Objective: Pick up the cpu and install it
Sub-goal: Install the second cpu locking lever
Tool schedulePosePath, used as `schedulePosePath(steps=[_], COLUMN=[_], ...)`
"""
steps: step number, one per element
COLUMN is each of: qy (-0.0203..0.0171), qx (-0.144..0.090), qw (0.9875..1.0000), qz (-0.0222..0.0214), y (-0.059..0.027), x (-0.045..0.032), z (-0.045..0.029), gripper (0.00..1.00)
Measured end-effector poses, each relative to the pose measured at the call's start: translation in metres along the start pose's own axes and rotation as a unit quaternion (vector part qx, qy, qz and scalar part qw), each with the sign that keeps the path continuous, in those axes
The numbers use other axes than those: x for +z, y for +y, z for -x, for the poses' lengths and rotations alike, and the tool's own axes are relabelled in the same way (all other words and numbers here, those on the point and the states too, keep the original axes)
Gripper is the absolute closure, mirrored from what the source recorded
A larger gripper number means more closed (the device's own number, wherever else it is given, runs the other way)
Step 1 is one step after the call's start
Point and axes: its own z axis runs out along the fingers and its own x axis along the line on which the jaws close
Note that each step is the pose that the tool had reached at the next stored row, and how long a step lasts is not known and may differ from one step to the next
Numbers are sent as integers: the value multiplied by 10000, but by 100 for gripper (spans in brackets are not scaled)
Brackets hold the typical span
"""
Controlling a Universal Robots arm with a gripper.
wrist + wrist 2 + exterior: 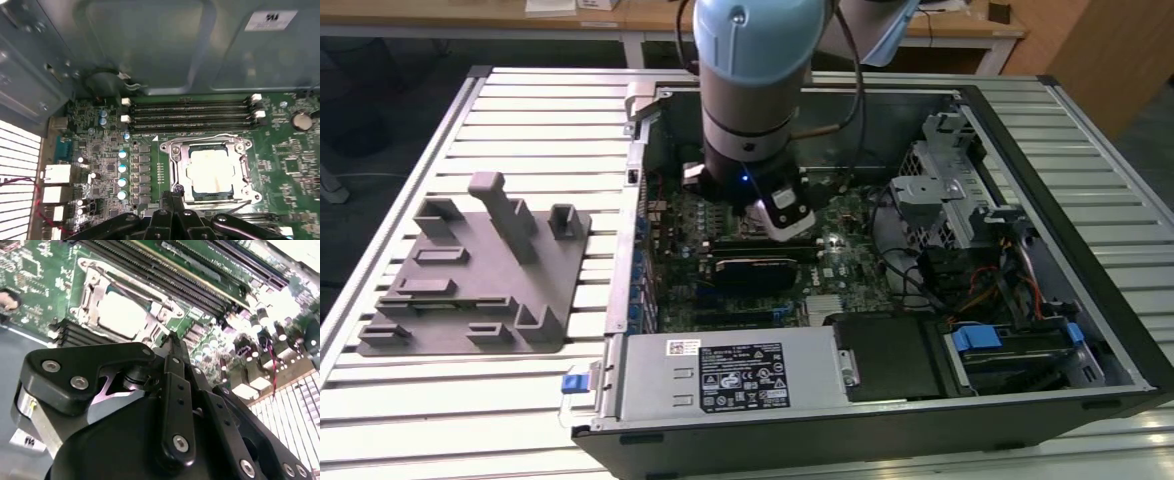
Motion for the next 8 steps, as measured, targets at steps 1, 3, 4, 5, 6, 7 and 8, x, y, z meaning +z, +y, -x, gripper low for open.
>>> schedulePosePath(steps=[1, 3, 4, 5, 6, 7, 8], qy=[0, -1, -1, -4, -7, -13, -18], qx=[0, -1, 0, 0, 2, 7, 13], qw=[10000, 10000, 10000, 10000, 9999, 9998, 9996], qz=[-5, -14, -28, -59, -123, -193, -268], y=[11, 31, 40, 47, 50, 53, 56], x=[-30, -88, -113, -128, -139, -147, -153], z=[2, 7, 10, 18, 30, 43, 56], gripper=[89, 89, 89, 89, 89, 89, 89])
